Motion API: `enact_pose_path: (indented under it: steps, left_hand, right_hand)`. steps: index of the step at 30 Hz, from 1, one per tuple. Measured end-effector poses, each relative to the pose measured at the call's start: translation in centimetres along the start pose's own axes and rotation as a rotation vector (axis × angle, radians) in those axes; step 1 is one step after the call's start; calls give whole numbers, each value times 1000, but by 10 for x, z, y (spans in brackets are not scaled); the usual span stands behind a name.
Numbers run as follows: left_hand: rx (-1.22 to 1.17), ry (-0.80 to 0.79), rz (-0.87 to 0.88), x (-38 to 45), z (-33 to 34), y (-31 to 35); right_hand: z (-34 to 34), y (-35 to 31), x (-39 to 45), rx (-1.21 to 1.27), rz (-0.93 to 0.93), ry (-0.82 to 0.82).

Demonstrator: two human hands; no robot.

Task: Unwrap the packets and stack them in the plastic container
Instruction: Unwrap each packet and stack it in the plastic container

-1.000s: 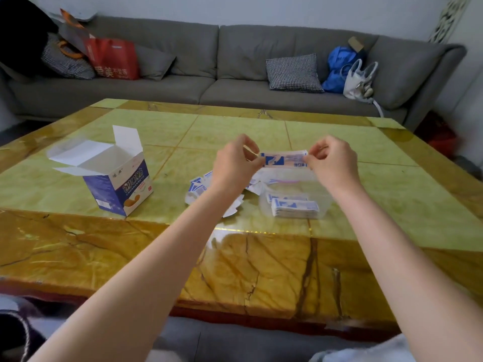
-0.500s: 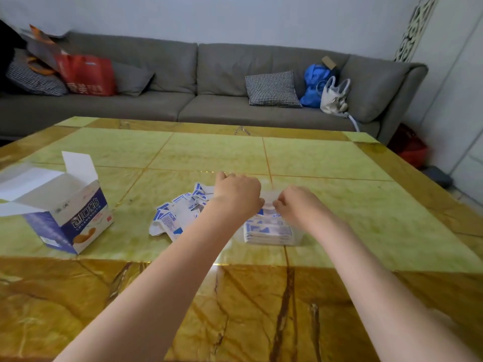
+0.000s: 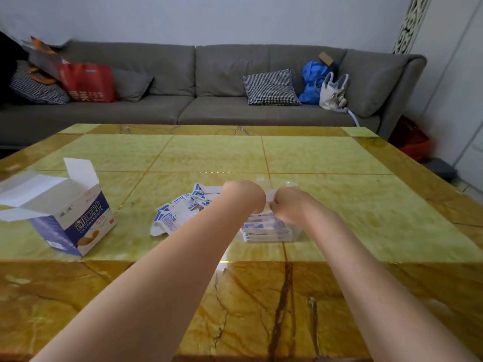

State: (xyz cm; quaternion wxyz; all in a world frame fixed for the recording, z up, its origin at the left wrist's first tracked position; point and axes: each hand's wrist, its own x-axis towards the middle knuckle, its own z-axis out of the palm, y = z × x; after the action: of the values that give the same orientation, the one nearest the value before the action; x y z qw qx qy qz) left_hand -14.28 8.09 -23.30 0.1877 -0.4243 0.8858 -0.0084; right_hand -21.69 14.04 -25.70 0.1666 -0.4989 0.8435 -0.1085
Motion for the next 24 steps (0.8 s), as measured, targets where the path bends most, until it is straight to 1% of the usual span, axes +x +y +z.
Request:
enact_pose_path:
  steps: [7, 13, 19, 24]
  left_hand:
    - [77, -88, -5, 1, -7, 7]
    - [136, -97, 7, 4, -4, 8]
    - [45, -121, -2, 10, -3, 10]
    - [-14, -94, 20, 8, -4, 13]
  right_hand:
    - [-2, -2, 3, -72, 1, -21]
    - [-3, -2, 3, -111, 7, -15]
    - [-5, 1, 0, -104, 21, 28]
    - [-11, 0, -8, -121, 22, 47]
